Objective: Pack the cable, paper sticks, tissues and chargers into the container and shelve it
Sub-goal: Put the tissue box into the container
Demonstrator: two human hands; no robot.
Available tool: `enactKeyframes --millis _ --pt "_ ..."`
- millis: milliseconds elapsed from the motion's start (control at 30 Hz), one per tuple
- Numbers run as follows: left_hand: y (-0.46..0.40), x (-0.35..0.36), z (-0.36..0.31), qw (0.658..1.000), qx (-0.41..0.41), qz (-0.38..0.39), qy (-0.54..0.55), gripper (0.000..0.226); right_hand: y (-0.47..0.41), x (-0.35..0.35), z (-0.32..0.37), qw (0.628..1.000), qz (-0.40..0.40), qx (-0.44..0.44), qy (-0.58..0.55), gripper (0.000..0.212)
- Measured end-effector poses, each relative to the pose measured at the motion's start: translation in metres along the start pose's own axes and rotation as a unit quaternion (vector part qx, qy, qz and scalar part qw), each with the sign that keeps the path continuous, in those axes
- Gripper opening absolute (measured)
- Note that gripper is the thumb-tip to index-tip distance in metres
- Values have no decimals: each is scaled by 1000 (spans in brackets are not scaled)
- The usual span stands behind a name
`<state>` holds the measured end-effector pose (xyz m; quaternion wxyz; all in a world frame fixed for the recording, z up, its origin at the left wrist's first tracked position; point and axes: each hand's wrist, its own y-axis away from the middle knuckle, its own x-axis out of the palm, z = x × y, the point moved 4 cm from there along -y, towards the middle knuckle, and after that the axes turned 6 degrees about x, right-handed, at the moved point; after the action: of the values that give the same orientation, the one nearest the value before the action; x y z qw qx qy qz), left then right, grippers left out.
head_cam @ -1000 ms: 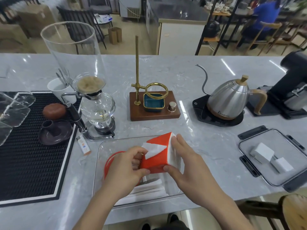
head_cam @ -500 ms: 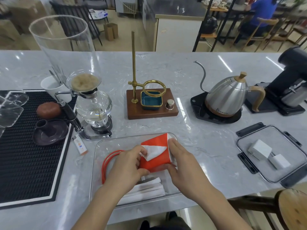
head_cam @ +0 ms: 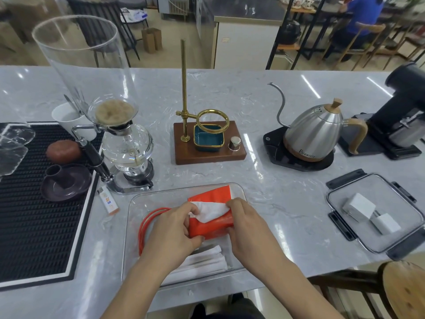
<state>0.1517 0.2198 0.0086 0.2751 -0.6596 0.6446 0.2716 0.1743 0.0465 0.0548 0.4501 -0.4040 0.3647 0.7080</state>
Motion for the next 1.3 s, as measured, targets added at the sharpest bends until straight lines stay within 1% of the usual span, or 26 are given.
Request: enactKeyframes --millis 100,300,500,567,700,833,967,1200,1267,1300 --pt "0 0 1 1000 0 10 -5 51 -3 5 0 999 3 -11 34 38" --pt "0 0 -3 1000 0 12 -16 44 -2 11 -1 998 -17 -28 61 37" --pt "1 -1 -6 999 -7 14 -29 44 -3 13 -2 998 -56 -18 18 29" --pt "2 -1 -6 999 -6 15 -28 44 -4 12 -1 997 -57 -28 32 27" --pt "2 0 -8 999 2 22 -32 44 -4 13 -1 997 -28 -35 62 20" --pt "3 1 -7 1000 3 24 -19 44 -3 10 3 994 -2 -48 101 30" --pt "3 2 -5 1000 3 28 4 42 0 7 4 992 13 -71 106 33" --pt "2 1 -4 1000 2 29 -8 42 3 0 -1 992 29 -107 64 59" --pt "3 -1 -5 999 -2 34 -12 42 5 -6 -2 995 28 -89 17 63" --pt "3 -2 -5 999 -2 39 -18 41 6 -11 -4 997 14 -73 -14 64"
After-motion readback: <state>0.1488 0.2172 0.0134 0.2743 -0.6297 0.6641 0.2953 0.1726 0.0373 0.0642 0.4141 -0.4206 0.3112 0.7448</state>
